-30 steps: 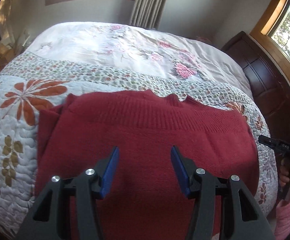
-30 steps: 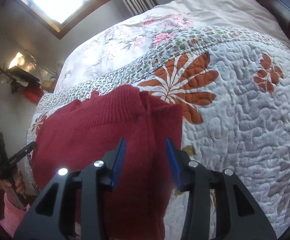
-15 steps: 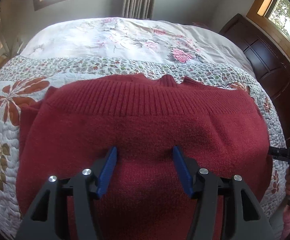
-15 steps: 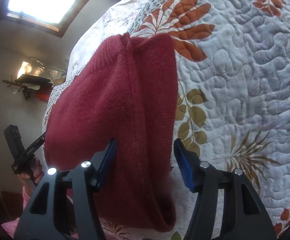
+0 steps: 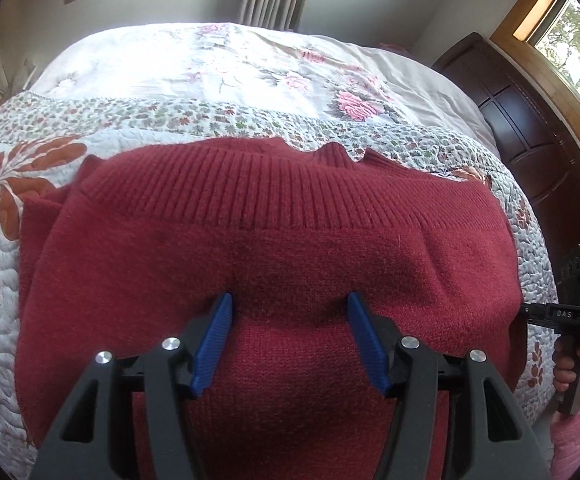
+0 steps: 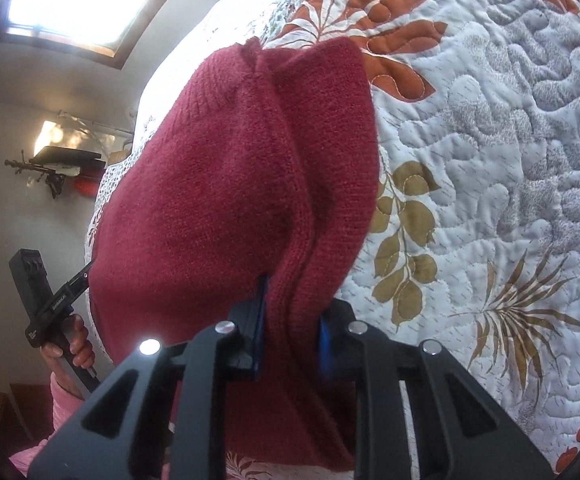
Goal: Fold small clothes
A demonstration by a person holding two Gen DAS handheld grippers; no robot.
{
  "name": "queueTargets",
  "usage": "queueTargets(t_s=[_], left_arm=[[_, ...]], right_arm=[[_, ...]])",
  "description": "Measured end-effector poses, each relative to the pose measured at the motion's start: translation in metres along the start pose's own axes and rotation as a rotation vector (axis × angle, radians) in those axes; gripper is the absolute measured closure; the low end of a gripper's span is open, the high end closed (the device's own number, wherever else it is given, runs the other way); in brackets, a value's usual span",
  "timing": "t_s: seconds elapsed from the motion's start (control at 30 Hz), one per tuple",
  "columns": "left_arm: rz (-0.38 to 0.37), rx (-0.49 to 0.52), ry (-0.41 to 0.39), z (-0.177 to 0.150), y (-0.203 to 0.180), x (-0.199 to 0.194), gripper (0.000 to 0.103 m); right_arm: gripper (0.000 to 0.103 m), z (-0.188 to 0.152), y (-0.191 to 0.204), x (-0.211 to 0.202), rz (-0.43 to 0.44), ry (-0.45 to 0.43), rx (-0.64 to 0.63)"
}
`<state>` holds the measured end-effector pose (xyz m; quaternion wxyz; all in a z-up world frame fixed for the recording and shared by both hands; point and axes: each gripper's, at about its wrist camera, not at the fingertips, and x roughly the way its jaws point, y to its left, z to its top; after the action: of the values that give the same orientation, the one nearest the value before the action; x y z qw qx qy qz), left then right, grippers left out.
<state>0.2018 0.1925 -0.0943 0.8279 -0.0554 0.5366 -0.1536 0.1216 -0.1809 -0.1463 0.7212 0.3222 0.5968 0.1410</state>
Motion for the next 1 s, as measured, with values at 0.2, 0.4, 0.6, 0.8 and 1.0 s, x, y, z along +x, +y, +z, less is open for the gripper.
queueTargets(t_s=[0.2, 0.4, 0.6, 0.8, 1.0], left_arm=[[0.004, 0.011, 0.000, 0.000, 0.000, 0.004, 0.041], [-0.018, -0.002, -0.001, 0.001, 0.003, -0.001, 0.040], [-0.040, -0.047, -0.038, 0.004, 0.020, -0.035, 0.033], [-0.035, -0.050, -0.082, 0.002, 0.050, -0.062, 0.033], [-0.044, -0.108, -0.097, -0.012, 0.088, -0.080, 0.033]], right_arm=[[0.084, 0.001, 0.004, -0.003, -0.025, 0.004, 0.011], [0.087, 0.005, 0.037, -0.030, -0.051, 0.003, 0.008], [0.088, 0.007, 0.109, -0.068, -0.018, -0.026, -0.090], [0.088, 0.018, 0.196, -0.065, 0.020, -0.010, -0.216], [0.088, 0.018, 0.278, -0.012, 0.053, 0.091, -0.326]])
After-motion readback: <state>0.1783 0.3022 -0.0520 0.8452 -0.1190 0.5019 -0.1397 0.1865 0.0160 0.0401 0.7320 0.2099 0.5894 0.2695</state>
